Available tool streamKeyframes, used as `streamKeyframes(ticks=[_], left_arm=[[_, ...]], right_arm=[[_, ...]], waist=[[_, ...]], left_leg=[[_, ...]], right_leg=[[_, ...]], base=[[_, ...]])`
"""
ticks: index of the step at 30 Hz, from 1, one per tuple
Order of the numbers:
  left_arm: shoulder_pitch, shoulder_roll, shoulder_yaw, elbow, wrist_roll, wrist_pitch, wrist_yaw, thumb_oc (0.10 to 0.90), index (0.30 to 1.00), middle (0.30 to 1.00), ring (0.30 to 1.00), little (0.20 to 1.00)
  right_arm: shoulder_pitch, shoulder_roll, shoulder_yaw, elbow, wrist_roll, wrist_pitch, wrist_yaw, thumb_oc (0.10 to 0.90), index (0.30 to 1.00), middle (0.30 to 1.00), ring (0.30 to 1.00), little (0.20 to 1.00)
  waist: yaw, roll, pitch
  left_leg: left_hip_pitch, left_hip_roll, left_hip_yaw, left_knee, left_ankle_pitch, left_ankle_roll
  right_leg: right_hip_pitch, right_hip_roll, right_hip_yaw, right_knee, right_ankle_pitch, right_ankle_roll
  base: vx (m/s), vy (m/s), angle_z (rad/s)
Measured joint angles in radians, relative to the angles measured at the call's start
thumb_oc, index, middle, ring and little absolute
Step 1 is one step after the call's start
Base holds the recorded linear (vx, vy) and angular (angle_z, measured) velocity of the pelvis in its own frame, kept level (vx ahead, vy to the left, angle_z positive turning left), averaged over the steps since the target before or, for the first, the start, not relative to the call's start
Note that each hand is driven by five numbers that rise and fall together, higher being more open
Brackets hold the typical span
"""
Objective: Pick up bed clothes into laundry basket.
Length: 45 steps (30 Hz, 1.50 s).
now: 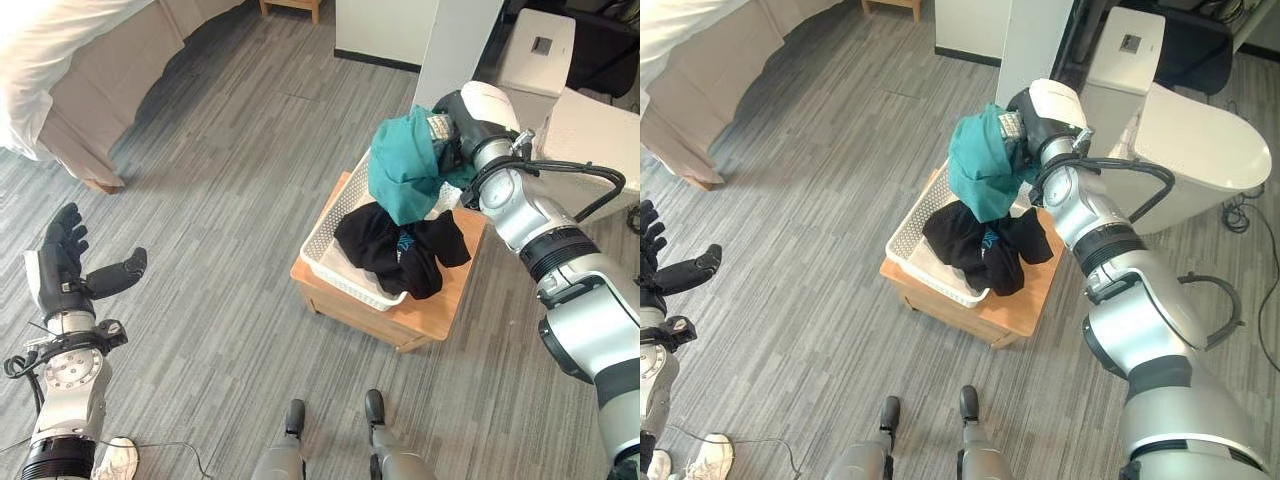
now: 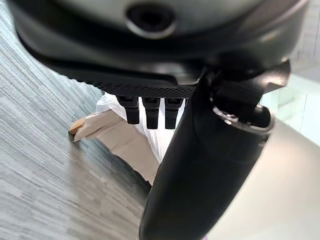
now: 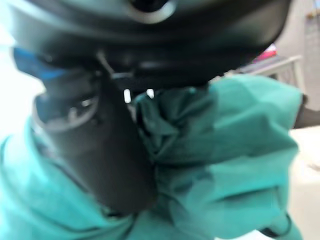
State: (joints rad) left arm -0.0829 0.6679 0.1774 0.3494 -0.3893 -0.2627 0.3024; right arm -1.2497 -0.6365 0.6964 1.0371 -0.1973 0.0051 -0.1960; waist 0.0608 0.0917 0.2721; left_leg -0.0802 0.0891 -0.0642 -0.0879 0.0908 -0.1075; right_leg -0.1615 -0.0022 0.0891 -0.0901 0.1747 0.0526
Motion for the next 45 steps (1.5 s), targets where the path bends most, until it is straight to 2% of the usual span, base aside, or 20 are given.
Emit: streamKeyframes(ticks=[4,7,13,14,19,23,24,25,28,32,35,38,39,43,44,45], left_arm=[[-0.005,-0.009,-0.026,0.0,0.001,-0.002,0.014,0.8,0.9,0.9,0.9,0.9],[-0.008,-0.018,-0.063,0.0,0.002,-0.004,0.017,0.8,0.9,0.9,0.9,0.9],[-0.008,-0.026,-0.065,-0.001,0.001,-0.013,0.018,0.8,0.9,0.9,0.9,0.9],[-0.007,-0.028,-0.067,-0.002,0.0,-0.017,0.018,0.8,0.9,0.9,0.9,0.9],[-0.002,-0.058,-0.063,-0.003,-0.003,-0.023,0.017,0.8,0.9,0.9,0.9,0.9],[-0.002,-0.071,-0.062,0.002,-0.004,-0.024,0.016,0.8,0.9,0.9,0.9,0.9],[-0.008,-0.074,-0.062,0.004,-0.011,-0.024,0.016,0.8,0.9,0.9,0.9,0.9],[-0.011,-0.076,-0.062,0.004,-0.014,-0.024,0.017,0.8,0.9,0.9,0.9,0.9],[-0.028,-0.084,-0.064,0.005,-0.03,-0.025,0.017,0.8,0.9,0.9,0.9,0.9],[-0.054,-0.085,-0.07,0.022,-0.042,-0.025,0.012,0.8,0.9,0.9,0.9,0.9],[-0.047,-0.077,-0.067,0.02,-0.043,-0.027,-0.014,0.8,0.9,0.9,0.9,0.9],[-0.015,-0.063,-0.039,0.024,-0.047,-0.027,-0.027,0.8,0.9,0.9,0.9,0.9],[-0.001,-0.043,-0.032,0.029,-0.062,-0.026,-0.027,0.8,0.9,0.9,0.9,0.9],[0.013,-0.008,0.041,0.027,-0.073,-0.025,-0.009,0.8,0.9,0.9,0.9,0.9],[0.019,-0.004,0.063,0.015,-0.082,-0.018,-0.004,0.8,0.9,0.9,0.9,0.9],[0.03,-0.003,0.08,-0.019,-0.081,-0.017,-0.003,0.8,0.9,0.9,0.9,0.9]], right_arm=[[0.047,0.033,-0.03,0.021,-0.003,0.005,0.001,0.4,0.3,0.3,0.3,0.3],[0.1,0.094,-0.066,0.053,-0.007,0.008,0.007,0.4,0.3,0.3,0.3,0.3],[0.128,0.134,-0.072,0.058,-0.007,0.008,0.013,0.4,0.3,0.3,0.3,0.3],[0.129,0.145,-0.074,0.058,-0.006,0.008,0.015,0.8,0.9,0.9,0.9,0.9],[0.125,0.166,-0.044,0.03,-0.006,0.008,0.04,0.8,0.9,0.9,0.9,0.9],[0.114,0.166,-0.003,-0.105,-0.006,0.009,0.042,0.8,0.9,0.9,0.9,0.9],[0.096,0.158,0.031,-0.208,-0.008,0.007,0.045,0.8,0.9,0.9,0.9,0.9],[0.085,0.16,0.035,-0.24,-0.009,-0.002,0.044,0.8,0.9,0.9,0.9,0.9],[0.021,0.203,0.052,-0.297,-0.012,-0.014,0.052,0.8,0.9,0.9,0.9,0.9],[-0.046,0.324,0.109,-0.269,-0.012,-0.011,0.125,0.8,0.9,0.9,0.9,0.9],[-0.063,0.365,0.134,-0.205,-0.023,-0.012,0.19,0.8,0.9,0.9,0.9,0.9],[-0.065,0.331,0.148,-0.191,-0.045,-0.015,0.221,0.8,0.9,0.9,0.9,0.9],[-0.068,0.29,0.148,-0.199,-0.058,-0.013,0.233,0.8,0.9,0.9,0.9,0.9],[-0.052,0.044,0.104,-0.516,-0.021,-0.006,0.234,0.8,0.9,0.9,0.9,0.9],[-0.009,-0.126,0.008,-0.768,0.06,-0.002,0.234,0.8,0.9,0.9,0.9,0.9],[0.089,-0.275,-0.106,-0.983,0.14,-0.028,0.226,0.8,0.9,0.9,0.9,0.9]], waist=[[-0.005,0.019,0.008],[-0.02,0.025,0.011],[-0.023,0.041,0.015],[-0.022,0.044,0.015],[-0.021,0.048,0.013],[-0.024,0.047,0.013],[-0.026,0.047,0.013],[-0.026,0.047,0.013],[-0.026,0.044,0.011],[-0.027,0.02,-0.005],[-0.022,-0.005,-0.021],[-0.022,-0.036,-0.037],[-0.021,-0.05,-0.045],[-0.025,-0.093,-0.049],[-0.052,-0.111,-0.049],[-0.047,-0.118,-0.046]], left_leg=[[-0.005,0.0,0.002,0.0,0.0,0.0],[-0.005,0.0,0.003,0.0,0.001,-0.001],[-0.005,0.001,0.004,0.0,0.001,-0.001],[-0.006,0.001,0.004,0.0,0.001,-0.001],[-0.006,0.001,0.004,0.0,0.001,-0.001],[-0.005,0.002,0.012,0.0,0.001,-0.001],[-0.005,0.001,0.016,0.0,0.001,-0.001],[-0.003,0.001,0.019,0.0,0.001,-0.001],[0.0,0.001,0.024,0.0,0.001,-0.001],[0.009,0.002,0.024,0.0,0.001,-0.001],[0.012,0.002,0.013,0.0,0.001,-0.001],[0.007,-0.002,0.002,0.0,0.002,-0.001],[0.006,-0.002,0.001,0.0,0.002,0.0],[0.009,-0.013,0.038,0.0,0.0,0.008],[0.02,-0.021,0.076,0.001,-0.009,0.02],[0.019,-0.021,0.086,0.0,-0.011,0.024]], right_leg=[[-0.005,0.0,0.001,0.0,0.001,-0.001],[-0.005,0.0,0.001,0.0,0.001,-0.001],[-0.006,-0.001,0.002,0.0,0.001,-0.001],[-0.006,0.0,0.002,0.0,0.001,-0.001],[-0.006,-0.001,0.005,0.0,0.001,-0.002],[-0.008,-0.001,0.013,0.0,0.002,-0.003],[-0.009,0.0,0.018,0.0,0.004,-0.005],[-0.009,0.0,0.02,0.0,0.005,-0.006],[-0.008,0.002,0.024,0.0,0.006,-0.008],[0.002,0.005,0.023,0.001,0.008,-0.01],[0.009,0.005,0.013,0.0,0.006,-0.009],[0.009,-0.001,0.003,0.0,0.004,-0.007],[0.009,-0.004,0.003,0.0,0.004,-0.007],[-0.003,-0.007,0.047,0.001,0.006,-0.003],[-0.009,-0.003,0.089,0.001,0.017,0.008],[-0.013,-0.005,0.113,0.005,0.015,0.014]], base=[[0.03,-0.013,-0.01],[0.01,-0.006,0.0],[0.01,-0.002,0.0],[0.04,-0.005,0.0],[0.03,0.002,0.0],[0.02,0.01,-0.05],[0.02,0.031,-0.09],[0.01,0.022,-0.1],[0.0,0.012,-0.04],[0.0,0.04,-0.01],[0.0,0.041,0.12],[0.0,0.049,0.12],[-0.03,0.082,0.03],[-0.01,0.084,-0.25],[-0.02,0.113,-0.47],[-0.02,0.095,-0.62]])
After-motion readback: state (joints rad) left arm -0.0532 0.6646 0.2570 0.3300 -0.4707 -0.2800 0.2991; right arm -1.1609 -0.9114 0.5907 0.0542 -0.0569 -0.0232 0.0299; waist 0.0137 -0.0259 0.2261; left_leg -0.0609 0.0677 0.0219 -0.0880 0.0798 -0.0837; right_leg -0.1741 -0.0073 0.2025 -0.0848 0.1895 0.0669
